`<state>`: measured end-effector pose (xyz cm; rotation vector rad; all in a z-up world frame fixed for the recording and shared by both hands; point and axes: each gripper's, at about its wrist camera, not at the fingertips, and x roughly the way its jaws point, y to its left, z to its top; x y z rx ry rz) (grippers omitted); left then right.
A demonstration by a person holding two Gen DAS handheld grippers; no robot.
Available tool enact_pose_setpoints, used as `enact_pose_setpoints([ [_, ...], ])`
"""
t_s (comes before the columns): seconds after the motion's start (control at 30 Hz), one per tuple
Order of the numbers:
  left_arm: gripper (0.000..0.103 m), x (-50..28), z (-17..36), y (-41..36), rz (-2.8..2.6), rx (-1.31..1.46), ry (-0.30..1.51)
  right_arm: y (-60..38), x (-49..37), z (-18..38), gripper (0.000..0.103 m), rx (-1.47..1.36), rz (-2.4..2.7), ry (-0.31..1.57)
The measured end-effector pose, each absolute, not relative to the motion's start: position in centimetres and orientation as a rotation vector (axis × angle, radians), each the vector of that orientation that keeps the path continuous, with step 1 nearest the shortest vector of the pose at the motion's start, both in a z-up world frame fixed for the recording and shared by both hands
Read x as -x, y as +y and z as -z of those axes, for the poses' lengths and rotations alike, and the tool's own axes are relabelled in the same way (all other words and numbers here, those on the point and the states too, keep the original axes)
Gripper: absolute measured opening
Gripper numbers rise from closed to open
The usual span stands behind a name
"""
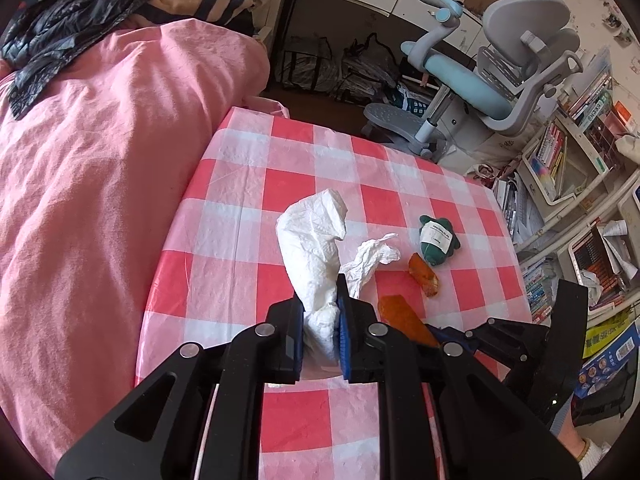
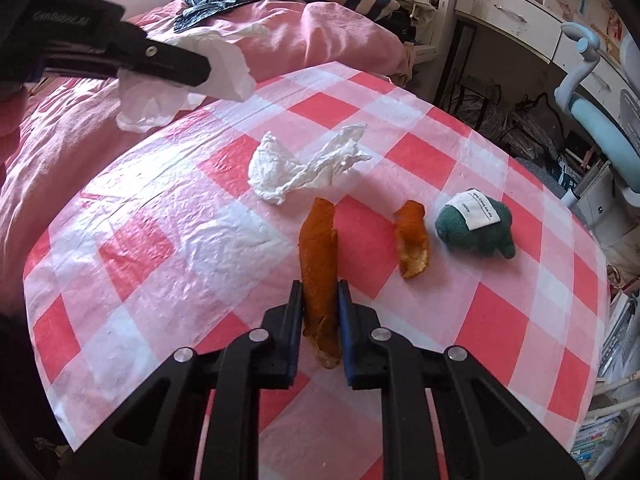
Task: Collect trash
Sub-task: 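Grasp an orange carrot with the right tool while the left tool lifts the tissue, then lift the carrot with the right tool while the left tool holds the tissue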
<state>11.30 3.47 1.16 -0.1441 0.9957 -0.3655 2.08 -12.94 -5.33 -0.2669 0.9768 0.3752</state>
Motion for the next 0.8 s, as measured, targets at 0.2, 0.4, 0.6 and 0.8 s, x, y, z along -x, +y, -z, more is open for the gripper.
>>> enact_pose_setpoints([
  [0.2, 0.012, -9.8, -2.0, 2.0, 0.386, 0.100, 0.978, -13.2, 0.8, 3.4, 0.017, 0.270, -0.396, 0.958],
  [0.4, 0.012, -8.2, -2.6, 0.4, 0.373, 0.025, 0.954, -13.9, 4.7, 1.8, 0.017, 0.263, -0.386, 0.929],
  [0.6, 0.012, -6.2, -3.6, -1.1, 0.398, -0.015, 0.927, -14.7, 6.2, 1.8, 0.017, 0.256, -0.356, 0.936],
  [0.8, 0.012, -4.8, -3.8, -1.3, 0.405, -0.045, 0.916, -14.2, 6.7, 2.1, 0.017, 0.282, -0.359, 0.945],
])
